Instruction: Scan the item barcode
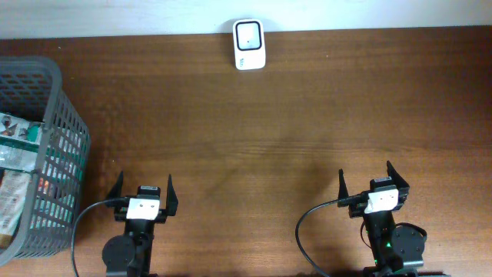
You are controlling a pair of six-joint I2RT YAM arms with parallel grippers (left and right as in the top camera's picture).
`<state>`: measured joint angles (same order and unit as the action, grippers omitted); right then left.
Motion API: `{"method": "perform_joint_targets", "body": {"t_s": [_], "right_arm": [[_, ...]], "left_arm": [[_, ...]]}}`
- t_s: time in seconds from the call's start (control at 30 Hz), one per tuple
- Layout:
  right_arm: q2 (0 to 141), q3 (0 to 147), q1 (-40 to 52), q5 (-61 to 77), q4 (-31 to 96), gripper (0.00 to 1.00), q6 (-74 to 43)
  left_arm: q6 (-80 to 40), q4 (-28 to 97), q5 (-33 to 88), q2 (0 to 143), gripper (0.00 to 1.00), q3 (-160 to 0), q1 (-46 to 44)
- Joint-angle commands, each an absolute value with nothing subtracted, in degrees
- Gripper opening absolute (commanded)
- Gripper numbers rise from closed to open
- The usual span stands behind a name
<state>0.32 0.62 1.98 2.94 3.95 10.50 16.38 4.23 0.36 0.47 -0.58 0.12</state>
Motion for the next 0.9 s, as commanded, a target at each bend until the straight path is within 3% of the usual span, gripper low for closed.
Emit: {"method": "perform_joint_targets", "body": {"t_s": [0.0, 0.87], "right_arm": [[0.4, 0.3, 2.3, 4.3, 4.1, 0.98, 10.5], [0.4, 0.3, 2.3, 4.3, 4.1, 0.98, 10.5]], "left_arm": [[17.0, 4.8, -0.4, 0.4, 0.99, -0.5, -0.1], [17.0, 4.8, -0.4, 0.4, 0.99, -0.5, -0.1]]}}
